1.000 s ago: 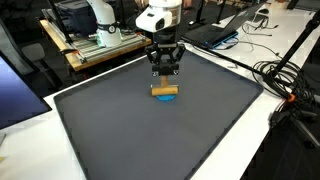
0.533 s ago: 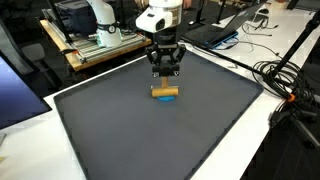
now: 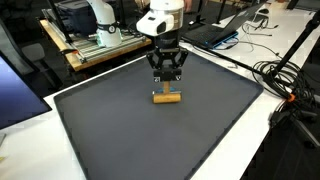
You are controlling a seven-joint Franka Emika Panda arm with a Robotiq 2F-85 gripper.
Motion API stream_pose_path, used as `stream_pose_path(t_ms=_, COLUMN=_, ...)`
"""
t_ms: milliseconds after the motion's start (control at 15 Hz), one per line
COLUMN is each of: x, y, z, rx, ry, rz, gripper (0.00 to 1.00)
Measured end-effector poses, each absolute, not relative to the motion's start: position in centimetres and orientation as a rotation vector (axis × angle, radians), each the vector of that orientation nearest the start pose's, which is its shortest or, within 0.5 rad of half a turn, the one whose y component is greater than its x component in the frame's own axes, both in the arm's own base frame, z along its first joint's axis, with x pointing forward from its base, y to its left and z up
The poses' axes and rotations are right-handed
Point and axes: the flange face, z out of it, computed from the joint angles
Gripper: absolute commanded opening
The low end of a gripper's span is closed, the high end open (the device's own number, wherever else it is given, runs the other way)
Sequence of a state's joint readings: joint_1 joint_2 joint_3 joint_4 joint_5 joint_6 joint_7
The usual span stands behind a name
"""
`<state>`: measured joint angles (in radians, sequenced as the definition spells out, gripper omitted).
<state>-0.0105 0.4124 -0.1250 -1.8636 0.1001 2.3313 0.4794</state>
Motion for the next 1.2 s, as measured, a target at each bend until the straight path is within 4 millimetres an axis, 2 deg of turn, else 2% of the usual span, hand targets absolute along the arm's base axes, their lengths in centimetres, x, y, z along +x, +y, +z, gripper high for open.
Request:
stream_pose_path(t_ms=267, x=64.3, y=-7.9, z=30.0, rx=-2.948, ry=0.999, rz=-0.086, gripper=0.22)
stream_pose_path(t_ms=667, x=64.6, y=-7.9, z=30.0, rx=-2.964, ry=1.012, rz=-0.194, gripper=0.22)
stream_pose_path(t_ms=1000, x=64.0, y=-6.9, z=29.9, rx=-2.99, ry=0.971, rz=-0.215, gripper=0.22)
stream_pose_path(t_ms=1200, x=63.5, y=-5.9, z=29.9, rx=-2.988, ry=0.952, rz=-0.291, gripper=0.22)
